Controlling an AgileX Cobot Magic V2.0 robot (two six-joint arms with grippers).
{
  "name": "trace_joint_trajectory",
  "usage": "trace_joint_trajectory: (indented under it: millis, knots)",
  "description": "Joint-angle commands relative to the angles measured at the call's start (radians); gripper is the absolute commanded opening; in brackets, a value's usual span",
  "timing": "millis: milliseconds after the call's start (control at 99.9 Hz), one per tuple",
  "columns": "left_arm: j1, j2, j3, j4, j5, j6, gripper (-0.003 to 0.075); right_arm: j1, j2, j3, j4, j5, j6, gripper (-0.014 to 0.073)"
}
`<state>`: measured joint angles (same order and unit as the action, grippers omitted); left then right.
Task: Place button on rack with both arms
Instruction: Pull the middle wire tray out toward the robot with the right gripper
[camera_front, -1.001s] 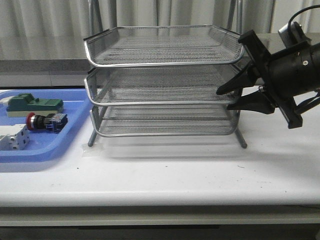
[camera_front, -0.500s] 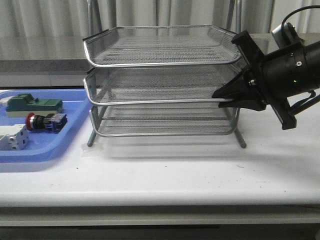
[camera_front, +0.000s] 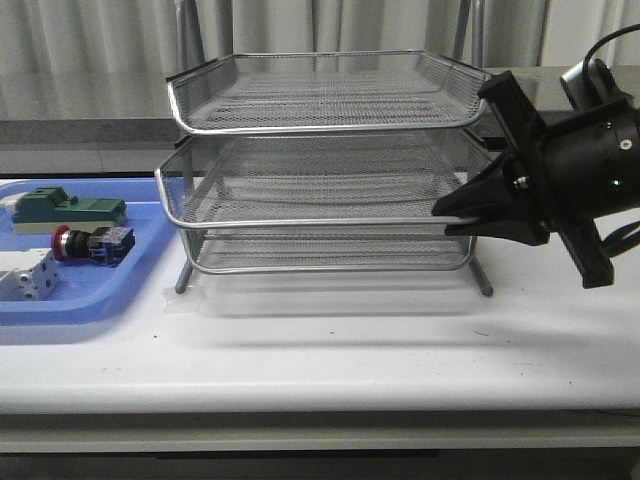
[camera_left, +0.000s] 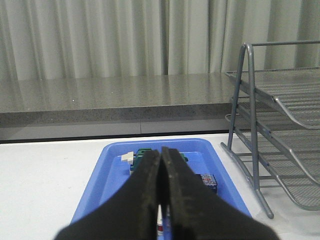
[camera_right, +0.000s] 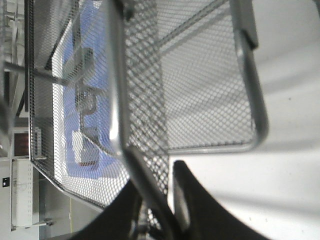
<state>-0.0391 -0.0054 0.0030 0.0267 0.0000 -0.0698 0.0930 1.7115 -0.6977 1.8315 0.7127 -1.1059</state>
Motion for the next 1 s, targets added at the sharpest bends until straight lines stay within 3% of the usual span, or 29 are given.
trace_joint_trajectory:
  millis: [0,370,691,781,991]
  knots:
    - [-0.008,-0.03,0.034,0.0,-0.081,-0.005,-0.002,0.003,-0.074,0.04,-0.049,0.007,-0.05,-0.0011]
    - [-0.008,-0.03,0.034,0.0,-0.081,-0.005,-0.002,0.003,-0.265,0.254,-0.046,0.001,-0.074,-0.0011]
    - [-0.008,-0.03,0.034,0.0,-0.081,-0.005,-0.002,0.003,-0.339,0.296,-0.046,0.002,-0.074,0.0]
    - [-0.008,-0.03,0.034,0.0,-0.081,-0.005,-0.002,0.003,-0.344,0.296,-0.049,0.009,-0.078,0.006]
    - [-0.008,-0.03,0.034,0.0,-0.081,-0.005,-0.002,0.003,-0.345,0.296,-0.054,0.086,-0.126,0.0344]
